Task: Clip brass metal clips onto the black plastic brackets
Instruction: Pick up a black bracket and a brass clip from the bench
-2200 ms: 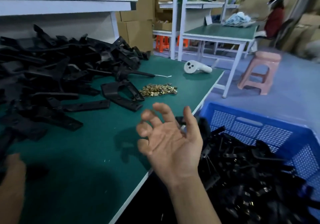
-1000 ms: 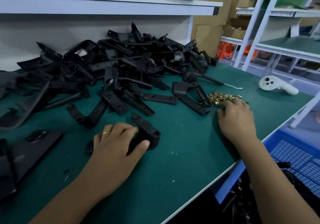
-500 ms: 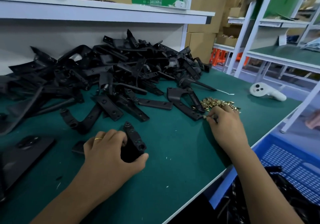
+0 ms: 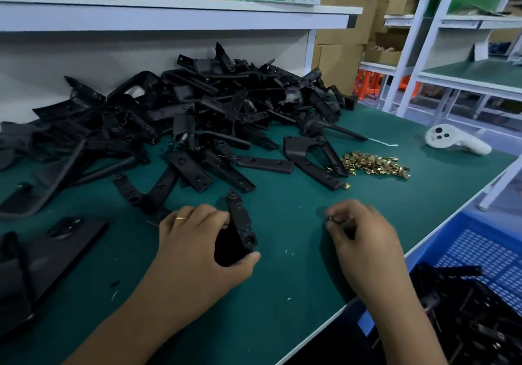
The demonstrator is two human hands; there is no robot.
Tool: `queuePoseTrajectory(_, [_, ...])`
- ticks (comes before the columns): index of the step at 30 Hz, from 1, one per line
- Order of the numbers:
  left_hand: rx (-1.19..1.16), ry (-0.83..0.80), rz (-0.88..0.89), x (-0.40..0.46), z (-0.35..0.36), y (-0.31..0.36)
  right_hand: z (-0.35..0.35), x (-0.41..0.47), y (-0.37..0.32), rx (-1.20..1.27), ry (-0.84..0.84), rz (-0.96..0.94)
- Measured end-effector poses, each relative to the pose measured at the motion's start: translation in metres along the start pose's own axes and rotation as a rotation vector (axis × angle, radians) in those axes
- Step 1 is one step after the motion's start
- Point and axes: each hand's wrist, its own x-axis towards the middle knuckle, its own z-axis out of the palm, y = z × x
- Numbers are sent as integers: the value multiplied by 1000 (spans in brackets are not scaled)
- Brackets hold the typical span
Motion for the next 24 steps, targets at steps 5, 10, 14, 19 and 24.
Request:
queuePoseTrajectory(5, [-37, -33, 59, -3, -7, 2, 13, -21, -28, 200, -135, -108])
queuePoseTrajectory(10, [-83, -81, 134, -3, -6, 0, 5, -21, -30, 460, -210, -90])
queuePoseTrajectory(14, [-100, -61, 193, -5, -6, 1, 2, -22, -32, 642, -224, -64])
queuePoseTrajectory(19, [-94, -11, 222, -4, -6, 1, 11, -27, -45, 749, -298, -68])
queuePoseTrajectory(24, [-77, -1, 233, -3, -5, 2, 11, -24, -44, 711, -254, -44])
